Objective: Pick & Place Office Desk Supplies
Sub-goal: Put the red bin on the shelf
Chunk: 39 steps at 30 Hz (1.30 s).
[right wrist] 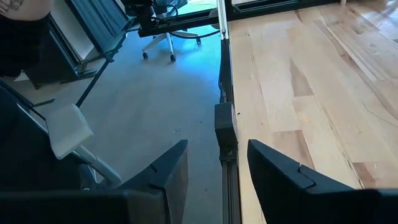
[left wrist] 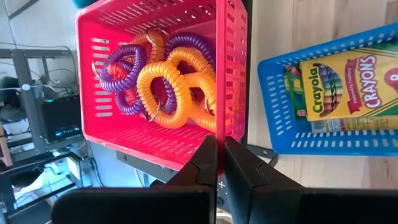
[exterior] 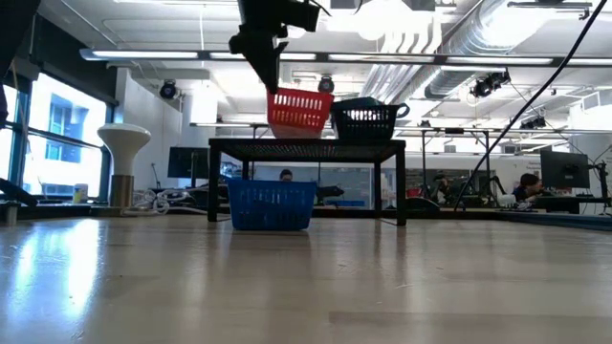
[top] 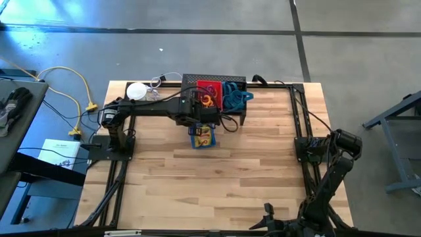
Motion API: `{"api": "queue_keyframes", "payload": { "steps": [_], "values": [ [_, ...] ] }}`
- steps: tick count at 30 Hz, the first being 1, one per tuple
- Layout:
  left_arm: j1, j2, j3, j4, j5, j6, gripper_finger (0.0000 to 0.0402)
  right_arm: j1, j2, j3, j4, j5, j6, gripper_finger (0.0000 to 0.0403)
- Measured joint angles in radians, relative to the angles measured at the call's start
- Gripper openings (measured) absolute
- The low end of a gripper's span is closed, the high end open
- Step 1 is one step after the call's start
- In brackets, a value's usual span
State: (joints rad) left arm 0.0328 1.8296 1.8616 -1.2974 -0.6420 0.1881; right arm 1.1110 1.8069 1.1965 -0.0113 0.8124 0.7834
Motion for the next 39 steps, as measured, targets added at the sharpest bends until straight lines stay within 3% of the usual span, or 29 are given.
{"api": "queue_keyframes", "payload": {
  "steps": [39],
  "values": [
    [0.065, 0.000, 0.000, 0.068, 0.097, -0.008, 0.0020, 0.000, 0.000, 0.000, -0.012, 0.000, -0.002, 0.0151]
  ]
}}
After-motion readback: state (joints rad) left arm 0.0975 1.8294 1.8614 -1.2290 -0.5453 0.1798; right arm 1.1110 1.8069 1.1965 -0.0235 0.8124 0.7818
